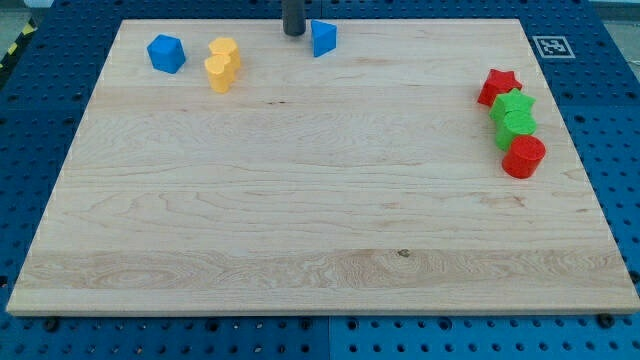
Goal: Slide the triangle to the right of the heart
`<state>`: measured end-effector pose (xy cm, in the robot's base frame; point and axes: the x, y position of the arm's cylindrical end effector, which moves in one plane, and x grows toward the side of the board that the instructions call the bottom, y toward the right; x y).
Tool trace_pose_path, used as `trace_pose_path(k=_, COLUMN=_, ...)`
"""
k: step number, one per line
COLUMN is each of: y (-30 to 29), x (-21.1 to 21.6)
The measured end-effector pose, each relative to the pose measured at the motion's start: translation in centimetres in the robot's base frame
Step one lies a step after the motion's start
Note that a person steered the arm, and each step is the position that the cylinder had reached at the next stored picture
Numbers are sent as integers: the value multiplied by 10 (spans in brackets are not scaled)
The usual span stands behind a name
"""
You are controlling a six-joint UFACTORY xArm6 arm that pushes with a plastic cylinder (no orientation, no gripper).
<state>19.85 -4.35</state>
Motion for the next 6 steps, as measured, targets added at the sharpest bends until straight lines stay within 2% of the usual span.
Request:
trace_pose_path(k=1, y=12, x=1)
trace_pose_path(k=3, y=49, x=78)
trace_pose_path(k=4, y=63, x=95)
trace_pose_path(k=5, y=63, x=89)
trace_pose_path(k=6, y=40, x=59)
